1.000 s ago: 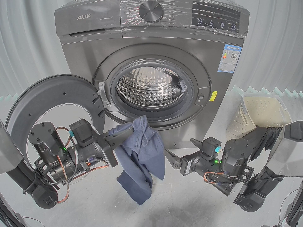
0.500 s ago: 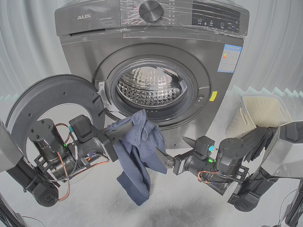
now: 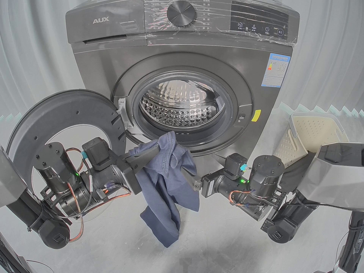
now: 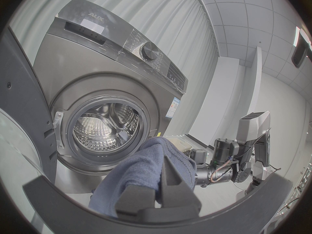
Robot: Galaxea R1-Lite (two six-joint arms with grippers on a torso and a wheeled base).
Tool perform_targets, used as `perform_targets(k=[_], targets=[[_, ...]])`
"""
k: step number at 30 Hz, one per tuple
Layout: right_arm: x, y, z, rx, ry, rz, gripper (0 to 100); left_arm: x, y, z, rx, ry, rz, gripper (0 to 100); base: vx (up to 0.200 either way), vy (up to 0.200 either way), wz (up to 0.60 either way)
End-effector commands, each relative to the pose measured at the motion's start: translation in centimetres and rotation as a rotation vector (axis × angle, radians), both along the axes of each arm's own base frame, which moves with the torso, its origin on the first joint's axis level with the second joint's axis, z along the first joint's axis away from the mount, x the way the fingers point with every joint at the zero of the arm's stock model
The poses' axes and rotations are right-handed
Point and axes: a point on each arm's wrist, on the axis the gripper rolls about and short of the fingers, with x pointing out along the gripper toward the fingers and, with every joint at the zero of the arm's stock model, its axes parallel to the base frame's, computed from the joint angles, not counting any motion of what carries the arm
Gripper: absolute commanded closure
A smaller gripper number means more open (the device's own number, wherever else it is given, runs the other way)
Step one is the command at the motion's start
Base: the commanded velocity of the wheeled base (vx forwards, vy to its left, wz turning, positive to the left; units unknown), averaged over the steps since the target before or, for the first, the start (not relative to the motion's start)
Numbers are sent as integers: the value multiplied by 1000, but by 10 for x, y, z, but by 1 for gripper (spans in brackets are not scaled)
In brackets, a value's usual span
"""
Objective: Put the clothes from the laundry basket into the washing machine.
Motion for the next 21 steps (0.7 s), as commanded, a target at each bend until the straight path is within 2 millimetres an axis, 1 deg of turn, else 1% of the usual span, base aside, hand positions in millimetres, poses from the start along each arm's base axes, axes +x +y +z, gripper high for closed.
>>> perform_targets(k=[1,4,8,12,17,21], targets=[[17,7,-14,-4,0,10,0,0,0,1,-2,-2,1,100,0,0,0],[18,11,-14,4,-21,50,0,0,0,1,-2,-2,1,100,0,0,0],[9,14,-14,15,-28,136,0,1,0,-1,1,3,2,100,0,0,0],[1,11,-14,16,-19,179,0,2,2,-2,3,6,10,100,0,0,0],[-9,3,-3,21,-23,210,0,2,2,-2,3,6,10,100,0,0,0],[-10,2,1,23,-34,211,0,2,2,-2,4,5,9,100,0,0,0]])
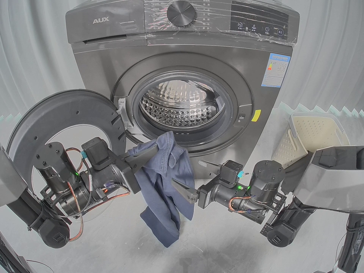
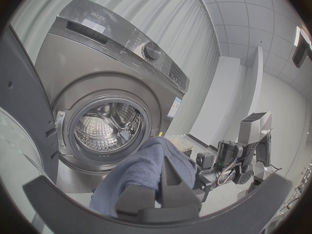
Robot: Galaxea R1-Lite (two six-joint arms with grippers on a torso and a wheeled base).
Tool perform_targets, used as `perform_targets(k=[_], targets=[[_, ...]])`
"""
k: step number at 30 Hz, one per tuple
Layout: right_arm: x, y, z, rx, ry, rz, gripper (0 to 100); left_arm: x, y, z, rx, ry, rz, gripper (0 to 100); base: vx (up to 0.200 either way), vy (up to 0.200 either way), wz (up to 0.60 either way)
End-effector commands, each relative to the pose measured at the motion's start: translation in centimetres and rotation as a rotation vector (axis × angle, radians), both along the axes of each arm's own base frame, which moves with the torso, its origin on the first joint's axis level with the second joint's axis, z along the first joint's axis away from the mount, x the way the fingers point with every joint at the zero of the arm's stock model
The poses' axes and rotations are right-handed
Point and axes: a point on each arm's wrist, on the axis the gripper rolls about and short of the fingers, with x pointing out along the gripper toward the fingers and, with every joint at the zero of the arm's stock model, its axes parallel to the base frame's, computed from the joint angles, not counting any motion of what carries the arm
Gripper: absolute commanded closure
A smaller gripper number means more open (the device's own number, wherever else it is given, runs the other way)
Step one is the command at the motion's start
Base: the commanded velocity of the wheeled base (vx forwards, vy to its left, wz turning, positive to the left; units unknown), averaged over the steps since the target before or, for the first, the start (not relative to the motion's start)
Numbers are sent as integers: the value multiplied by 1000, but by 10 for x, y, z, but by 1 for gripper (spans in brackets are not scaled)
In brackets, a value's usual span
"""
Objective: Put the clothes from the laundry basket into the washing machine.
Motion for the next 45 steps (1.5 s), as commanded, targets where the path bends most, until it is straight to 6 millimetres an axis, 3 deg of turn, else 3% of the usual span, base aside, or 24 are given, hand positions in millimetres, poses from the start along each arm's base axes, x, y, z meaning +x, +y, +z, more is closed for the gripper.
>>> perform_targets(k=[1,12,29,30,39,45], targets=[[0,-2,8,9,-21,-8,0,0,0,-1,2,3,-1,100,0,0,0],[14,6,5,22,-48,-20,0,0,0,0,1,0,-1,100,0,0,0],[16,22,-5,24,-46,10,0,1,-1,-2,3,8,0,100,0,0,0],[16,22,-4,28,-48,8,100,1,-1,-2,3,8,0,100,0,0,0],[7,19,-1,25,-35,7,100,2,-1,-6,9,23,1,100,0,0,0],[-11,19,19,52,-51,12,100,2,-1,-5,6,20,1,100,0,0,0]])
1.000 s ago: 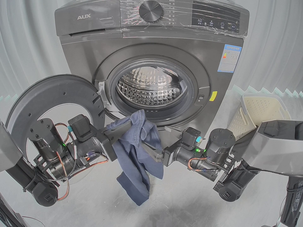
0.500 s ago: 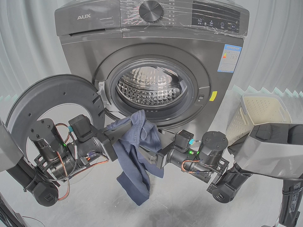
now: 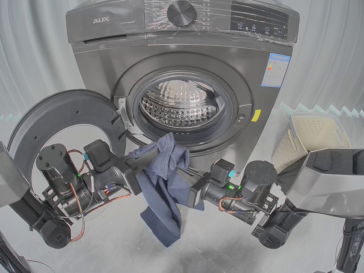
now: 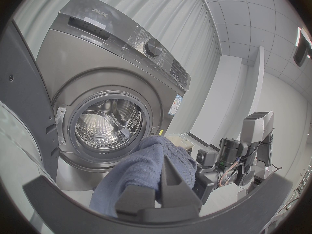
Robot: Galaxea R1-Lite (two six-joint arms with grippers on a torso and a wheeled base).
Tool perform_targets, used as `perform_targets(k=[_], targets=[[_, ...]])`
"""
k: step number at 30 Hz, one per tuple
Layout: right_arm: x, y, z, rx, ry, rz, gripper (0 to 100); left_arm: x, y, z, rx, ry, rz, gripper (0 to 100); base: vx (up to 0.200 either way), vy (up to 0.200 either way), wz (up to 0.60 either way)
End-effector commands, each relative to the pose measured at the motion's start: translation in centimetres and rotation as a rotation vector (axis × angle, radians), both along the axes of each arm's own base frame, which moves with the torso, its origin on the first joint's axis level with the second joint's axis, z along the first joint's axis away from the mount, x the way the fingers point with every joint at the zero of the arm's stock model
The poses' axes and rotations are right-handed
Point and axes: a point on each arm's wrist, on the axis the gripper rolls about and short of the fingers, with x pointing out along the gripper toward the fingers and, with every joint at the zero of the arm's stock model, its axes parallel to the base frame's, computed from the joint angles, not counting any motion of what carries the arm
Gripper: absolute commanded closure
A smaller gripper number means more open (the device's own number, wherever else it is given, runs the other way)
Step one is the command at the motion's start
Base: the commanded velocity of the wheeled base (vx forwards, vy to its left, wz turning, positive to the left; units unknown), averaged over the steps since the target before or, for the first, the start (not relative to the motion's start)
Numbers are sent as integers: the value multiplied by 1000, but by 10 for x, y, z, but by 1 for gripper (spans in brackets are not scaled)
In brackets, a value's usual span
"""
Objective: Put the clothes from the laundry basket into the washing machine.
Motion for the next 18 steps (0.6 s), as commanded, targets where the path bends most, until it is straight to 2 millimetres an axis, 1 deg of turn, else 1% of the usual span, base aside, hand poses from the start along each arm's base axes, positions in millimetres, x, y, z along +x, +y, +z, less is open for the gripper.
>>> perform_targets(k=[1,2,5,8,9,11,13,14,15,17,18], targets=[[-11,-1,16,24,-17,7,100,1,0,0,-2,0,-1,100,0,0,0],[-16,-5,19,25,-14,-27,100,1,0,0,-3,0,-1,100,0,0,0],[-20,-11,22,21,-10,-59,100,0,0,1,-11,7,-3,100,0,0,0],[-20,-18,28,30,-16,-77,100,-2,1,1,-18,19,-16,100,0,0,0],[-21,-20,31,34,-20,-80,100,-2,1,1,-18,19,-17,0,0,0,0],[-23,-25,36,39,-27,-88,100,-2,1,0,-22,27,-12,0,0,0,0],[-23,-26,37,40,-28,-90,100,-2,1,0,-24,29,-14,0,0,0,0],[-28,-32,43,48,-35,-91,100,-1,1,-3,-33,56,-8,0,0,0,0],[-28,-32,43,48,-35,-91,100,-1,1,-3,-33,56,-8,0,0,0,0],[-36,-39,53,61,-48,-91,100,4,3,-8,-29,78,7,0,0,0,0],[-36,-39,53,60,-47,-91,100,4,4,-9,-27,81,9,0,0,0,0]])
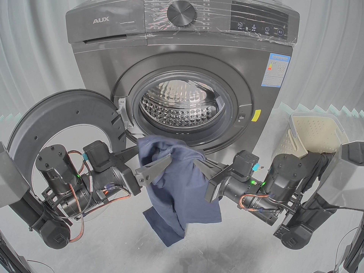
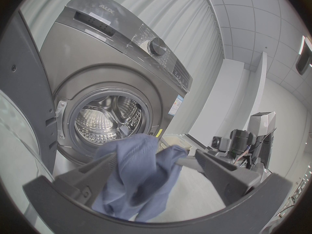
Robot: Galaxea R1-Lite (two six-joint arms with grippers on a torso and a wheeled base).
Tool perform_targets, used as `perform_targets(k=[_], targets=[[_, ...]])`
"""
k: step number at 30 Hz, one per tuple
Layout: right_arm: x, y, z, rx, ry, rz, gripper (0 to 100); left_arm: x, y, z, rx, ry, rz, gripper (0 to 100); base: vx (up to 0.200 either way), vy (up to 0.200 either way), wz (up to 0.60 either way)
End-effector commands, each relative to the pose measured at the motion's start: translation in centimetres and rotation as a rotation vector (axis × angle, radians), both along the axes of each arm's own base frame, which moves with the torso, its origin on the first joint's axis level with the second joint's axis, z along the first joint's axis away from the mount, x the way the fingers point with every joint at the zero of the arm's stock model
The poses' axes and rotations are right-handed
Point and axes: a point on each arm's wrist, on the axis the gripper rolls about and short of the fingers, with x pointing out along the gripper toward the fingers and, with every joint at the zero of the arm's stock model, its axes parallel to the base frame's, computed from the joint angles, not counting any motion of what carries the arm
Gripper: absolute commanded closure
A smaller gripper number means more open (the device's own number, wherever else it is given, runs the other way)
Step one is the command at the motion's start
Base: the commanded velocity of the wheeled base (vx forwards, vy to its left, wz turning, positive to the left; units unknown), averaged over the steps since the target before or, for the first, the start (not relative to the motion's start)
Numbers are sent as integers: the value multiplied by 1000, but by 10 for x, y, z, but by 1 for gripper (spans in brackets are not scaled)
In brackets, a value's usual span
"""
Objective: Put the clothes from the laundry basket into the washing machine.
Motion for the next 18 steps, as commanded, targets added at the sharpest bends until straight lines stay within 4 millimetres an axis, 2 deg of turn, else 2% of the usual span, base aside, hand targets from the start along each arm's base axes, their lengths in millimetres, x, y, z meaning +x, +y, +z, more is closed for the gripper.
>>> perform_targets(k=[1,18], targets=[[-13,-13,23,39,-39,-3,100,7,3,-12,14,45,25,0,0,0,0],[-19,-23,42,71,-81,-6,100,15,0,-47,91,146,34,0,0,0,0]])
